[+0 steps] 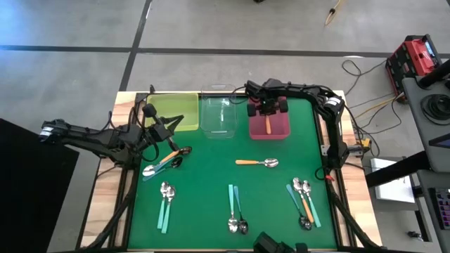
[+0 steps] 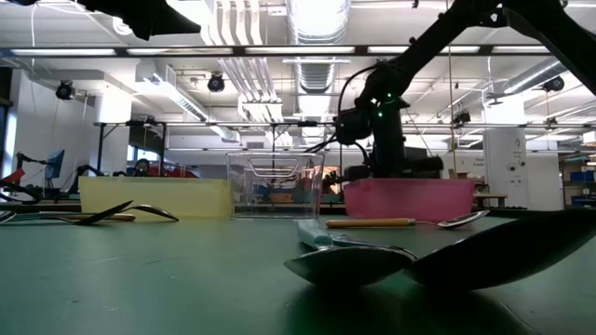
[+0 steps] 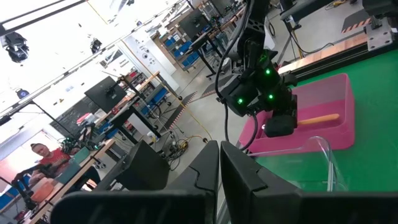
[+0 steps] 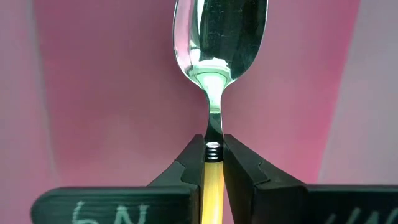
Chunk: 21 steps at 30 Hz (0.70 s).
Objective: Sort silverware by color (type)
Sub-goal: Put the yellow spoon into the red bin
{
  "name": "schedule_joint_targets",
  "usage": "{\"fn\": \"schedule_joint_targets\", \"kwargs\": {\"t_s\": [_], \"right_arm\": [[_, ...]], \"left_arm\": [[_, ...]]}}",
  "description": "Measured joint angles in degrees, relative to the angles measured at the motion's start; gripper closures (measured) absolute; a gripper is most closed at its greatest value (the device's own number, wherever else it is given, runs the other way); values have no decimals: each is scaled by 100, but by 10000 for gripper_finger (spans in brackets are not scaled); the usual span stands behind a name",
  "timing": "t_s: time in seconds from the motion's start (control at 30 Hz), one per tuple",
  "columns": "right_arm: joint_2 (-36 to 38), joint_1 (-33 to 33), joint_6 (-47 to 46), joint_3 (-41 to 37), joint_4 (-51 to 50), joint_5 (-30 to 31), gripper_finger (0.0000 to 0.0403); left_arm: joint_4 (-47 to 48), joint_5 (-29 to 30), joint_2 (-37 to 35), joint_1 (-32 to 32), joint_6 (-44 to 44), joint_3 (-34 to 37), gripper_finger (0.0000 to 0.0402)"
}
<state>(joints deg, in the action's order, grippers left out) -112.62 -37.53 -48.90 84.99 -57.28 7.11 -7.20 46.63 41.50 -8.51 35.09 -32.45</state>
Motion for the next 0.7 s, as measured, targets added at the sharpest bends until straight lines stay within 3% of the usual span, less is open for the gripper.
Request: {"fn": "schedule_joint_targets", "kwargs": {"t_s": [0.7], "right_arm": [[7,1,65,-116,194,-2,375]], "left_arm": [[-7,-2,-2,0,0,0,401]]}}
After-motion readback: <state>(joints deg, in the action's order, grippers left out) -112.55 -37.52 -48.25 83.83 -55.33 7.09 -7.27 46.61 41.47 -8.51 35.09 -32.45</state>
